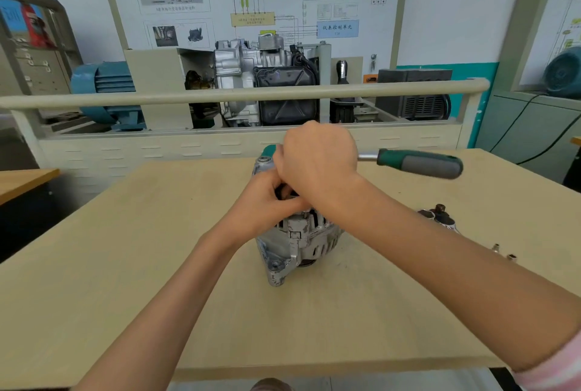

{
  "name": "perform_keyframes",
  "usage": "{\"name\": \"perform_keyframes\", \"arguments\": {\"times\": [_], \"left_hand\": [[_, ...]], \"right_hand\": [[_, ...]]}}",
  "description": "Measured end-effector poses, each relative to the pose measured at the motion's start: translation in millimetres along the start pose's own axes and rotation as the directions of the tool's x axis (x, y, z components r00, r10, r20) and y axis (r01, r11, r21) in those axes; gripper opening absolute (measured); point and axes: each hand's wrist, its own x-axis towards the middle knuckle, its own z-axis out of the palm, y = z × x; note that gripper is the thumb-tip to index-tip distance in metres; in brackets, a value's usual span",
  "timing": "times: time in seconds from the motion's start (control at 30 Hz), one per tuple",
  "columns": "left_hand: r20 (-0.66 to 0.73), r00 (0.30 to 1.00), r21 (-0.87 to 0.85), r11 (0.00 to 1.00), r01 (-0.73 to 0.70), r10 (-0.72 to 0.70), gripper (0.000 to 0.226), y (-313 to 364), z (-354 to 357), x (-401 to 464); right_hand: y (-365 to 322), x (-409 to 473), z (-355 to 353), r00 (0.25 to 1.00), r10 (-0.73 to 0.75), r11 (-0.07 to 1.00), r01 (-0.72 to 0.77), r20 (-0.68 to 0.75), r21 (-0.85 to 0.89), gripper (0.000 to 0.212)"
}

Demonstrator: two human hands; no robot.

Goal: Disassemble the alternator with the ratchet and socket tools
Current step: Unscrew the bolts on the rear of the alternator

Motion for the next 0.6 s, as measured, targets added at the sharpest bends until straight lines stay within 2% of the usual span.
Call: {"name": "perform_keyframes", "arguments": {"times": [0.1, 0.23, 0.33, 0.4, 0.47, 0.53, 0.6], "left_hand": [[0.007, 1.0, -0.012, 1.0, 0.014, -0.014, 0.025, 1.6, -1.1, -2.0], [0.072, 0.997, -0.073, 0.997, -0.002, 0.007, 0.026, 5.8, -6.0, -2.5], [0.088, 0.996, -0.061, 0.998, -0.022, 0.027, 0.027, 3.5, -8.7, -1.6], [0.095, 0.995, -0.053, 0.998, -0.023, 0.028, 0.031, 1.7, -8.9, 0.2], [0.088, 0.996, -0.061, 0.998, -0.021, 0.026, 0.031, 0.5, -8.4, 1.5], [0.062, 0.998, -0.056, 0.998, -0.004, 0.007, 0.032, 0.5, -6.3, 2.0], [0.037, 0.999, -0.067, 0.998, 0.0, 0.003, 0.024, 1.4, -3.3, 0.5]], "right_hand": [[2.9, 2.5, -0.4, 0.998, -0.058, 0.998, 0.058, -0.023, 0.02, 0.044], [11.8, 1.5, 1.5, 0.968, -0.222, 0.971, 0.231, -0.116, 0.063, 0.038], [20.5, 5.1, 2.5, 0.935, -0.344, 0.902, 0.354, -0.085, 0.246, 0.043], [26.5, 7.6, 2.4, 0.922, -0.385, 0.853, 0.374, -0.046, 0.363, 0.045], [28.9, 8.6, 0.2, 0.923, -0.385, 0.84, 0.361, -0.024, 0.405, 0.044], [24.7, 6.5, -1.9, 0.938, -0.346, 0.879, 0.328, -0.008, 0.346, 0.044], [14.7, 3.5, -0.9, 0.972, -0.232, 0.957, 0.233, -0.024, 0.171, 0.046]]}}
